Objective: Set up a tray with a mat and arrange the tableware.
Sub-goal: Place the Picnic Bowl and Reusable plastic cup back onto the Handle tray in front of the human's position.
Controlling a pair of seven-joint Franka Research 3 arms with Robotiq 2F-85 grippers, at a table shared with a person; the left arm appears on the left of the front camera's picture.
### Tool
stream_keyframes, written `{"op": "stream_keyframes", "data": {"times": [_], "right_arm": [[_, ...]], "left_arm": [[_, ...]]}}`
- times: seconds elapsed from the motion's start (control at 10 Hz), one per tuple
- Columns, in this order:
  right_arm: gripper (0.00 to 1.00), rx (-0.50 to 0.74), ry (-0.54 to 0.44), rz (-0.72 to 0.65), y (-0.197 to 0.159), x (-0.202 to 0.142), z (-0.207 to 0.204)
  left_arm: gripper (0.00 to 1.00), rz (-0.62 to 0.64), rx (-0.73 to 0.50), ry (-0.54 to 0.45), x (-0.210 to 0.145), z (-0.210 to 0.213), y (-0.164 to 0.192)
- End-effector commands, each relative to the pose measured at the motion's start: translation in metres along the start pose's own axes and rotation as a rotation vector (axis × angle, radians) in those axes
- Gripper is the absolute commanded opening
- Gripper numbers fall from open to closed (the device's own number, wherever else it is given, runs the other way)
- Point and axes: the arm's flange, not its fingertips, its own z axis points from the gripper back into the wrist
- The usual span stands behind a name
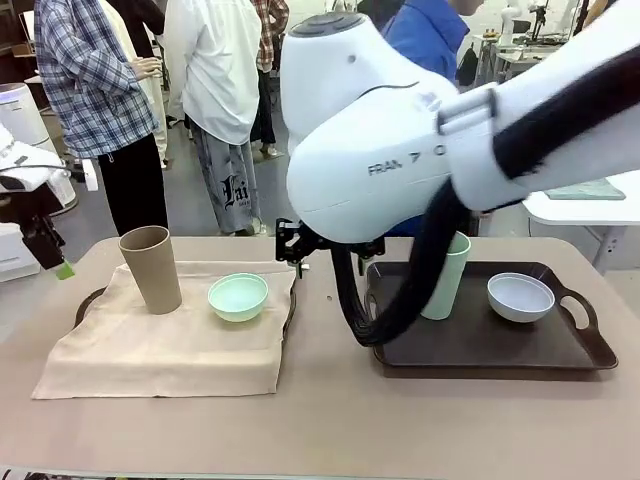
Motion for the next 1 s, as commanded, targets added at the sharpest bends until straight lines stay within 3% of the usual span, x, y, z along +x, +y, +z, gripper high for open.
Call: {"op": "stream_keyframes", "data": {"times": [0.0, 0.2, 0.5, 0.6, 0.9], "right_arm": [[1.00, -0.015, 0.001, -0.083, -0.018, -0.024, 0.022], [1.00, -0.010, 0.025, -0.162, -0.031, -0.033, 0.041], [1.00, -0.016, 0.041, -0.238, -0.047, -0.031, 0.054], [1.00, -0.025, 0.032, -0.176, -0.038, -0.031, 0.056], [1.00, -0.025, 0.032, -0.176, -0.038, -0.031, 0.056]], "left_arm": [[1.00, 0.043, 0.059, -0.004, 0.023, 0.034, -0.028], [1.00, 0.151, 0.168, -0.039, 0.053, 0.058, -0.043], [1.00, 0.128, 0.209, -0.008, 0.094, 0.062, -0.064], [1.00, 0.142, 0.167, -0.064, 0.071, 0.072, -0.058], [1.00, 0.142, 0.167, -0.064, 0.071, 0.072, -0.058]]}}
